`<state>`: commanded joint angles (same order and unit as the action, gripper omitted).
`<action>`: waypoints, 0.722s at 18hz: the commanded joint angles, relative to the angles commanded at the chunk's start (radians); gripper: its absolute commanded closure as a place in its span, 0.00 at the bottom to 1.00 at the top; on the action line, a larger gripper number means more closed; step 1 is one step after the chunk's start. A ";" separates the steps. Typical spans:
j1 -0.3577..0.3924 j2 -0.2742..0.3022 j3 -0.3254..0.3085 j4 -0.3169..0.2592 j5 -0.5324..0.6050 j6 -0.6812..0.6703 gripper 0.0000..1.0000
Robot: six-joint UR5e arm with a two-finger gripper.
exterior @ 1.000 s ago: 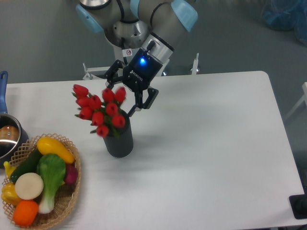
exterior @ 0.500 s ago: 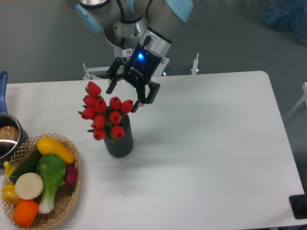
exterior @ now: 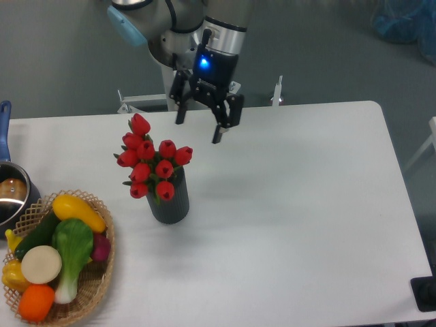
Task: Insert the flowers into the vase
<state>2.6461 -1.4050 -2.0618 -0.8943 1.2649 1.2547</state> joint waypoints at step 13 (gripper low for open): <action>-0.003 -0.314 0.185 -0.002 0.283 0.014 0.00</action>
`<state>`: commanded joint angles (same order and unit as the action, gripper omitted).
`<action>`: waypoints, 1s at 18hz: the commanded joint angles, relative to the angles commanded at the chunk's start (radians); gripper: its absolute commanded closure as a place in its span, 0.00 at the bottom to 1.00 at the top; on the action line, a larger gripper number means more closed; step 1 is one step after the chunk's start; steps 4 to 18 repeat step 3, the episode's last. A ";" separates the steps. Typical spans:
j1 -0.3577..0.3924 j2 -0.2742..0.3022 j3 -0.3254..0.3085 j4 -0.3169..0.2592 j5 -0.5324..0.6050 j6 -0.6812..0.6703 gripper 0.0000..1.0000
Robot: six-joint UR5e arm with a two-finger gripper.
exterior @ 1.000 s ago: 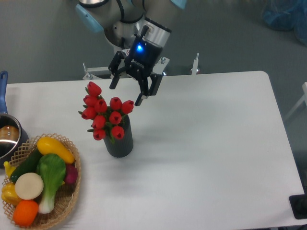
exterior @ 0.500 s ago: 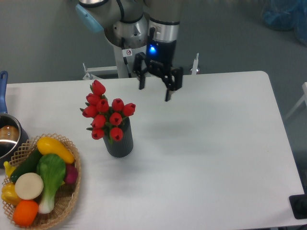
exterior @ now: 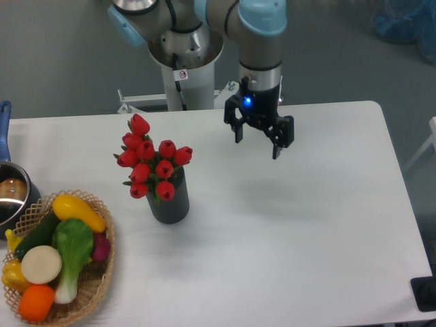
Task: Insert the flowers into the vase
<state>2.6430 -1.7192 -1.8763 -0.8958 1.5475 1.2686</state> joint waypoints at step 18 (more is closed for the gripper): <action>0.002 -0.083 0.060 0.011 0.016 -0.002 0.00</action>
